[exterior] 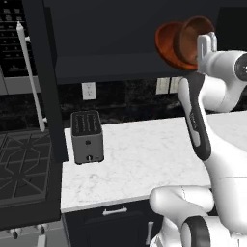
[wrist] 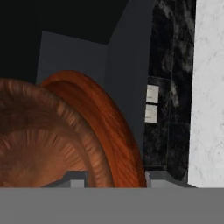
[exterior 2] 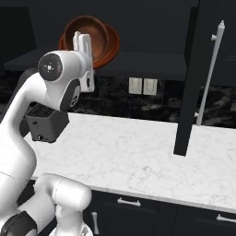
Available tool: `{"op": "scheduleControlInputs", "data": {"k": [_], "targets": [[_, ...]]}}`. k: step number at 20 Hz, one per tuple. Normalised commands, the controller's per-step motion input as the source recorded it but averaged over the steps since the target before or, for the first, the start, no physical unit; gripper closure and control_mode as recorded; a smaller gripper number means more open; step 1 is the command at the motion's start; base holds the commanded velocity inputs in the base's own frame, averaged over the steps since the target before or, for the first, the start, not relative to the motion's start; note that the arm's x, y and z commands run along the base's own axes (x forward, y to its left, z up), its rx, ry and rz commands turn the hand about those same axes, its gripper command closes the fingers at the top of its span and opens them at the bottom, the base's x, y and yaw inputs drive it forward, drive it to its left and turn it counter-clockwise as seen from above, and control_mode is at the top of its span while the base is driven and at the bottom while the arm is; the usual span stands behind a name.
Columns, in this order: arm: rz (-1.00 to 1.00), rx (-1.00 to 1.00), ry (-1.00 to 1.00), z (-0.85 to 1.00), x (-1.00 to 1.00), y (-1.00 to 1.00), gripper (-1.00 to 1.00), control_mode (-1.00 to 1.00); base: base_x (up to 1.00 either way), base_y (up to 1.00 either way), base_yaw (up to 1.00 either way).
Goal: Pick up the bowls on the counter and stack them on top of one another in the open cabinet. Place the smaller bowl on top of the larger bowl.
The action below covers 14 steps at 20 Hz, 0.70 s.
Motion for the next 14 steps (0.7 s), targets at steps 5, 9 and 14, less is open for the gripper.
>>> {"op": "scheduleControlInputs", "data": {"k": [5,9,14], "targets": [[0.00,0.00,0.08,-0.41,0.43,0.10,1.00,-1.00,0.00,0.00,0.00],[0.00,0.00,0.01,-0.37,0.44,0.04,1.00,-1.00,0.00,0.00,0.00],[0.00,0.00,0.04,-0.13,0.51,0.00,1.00,-1.00,0.00,0.00,0.00]]}}
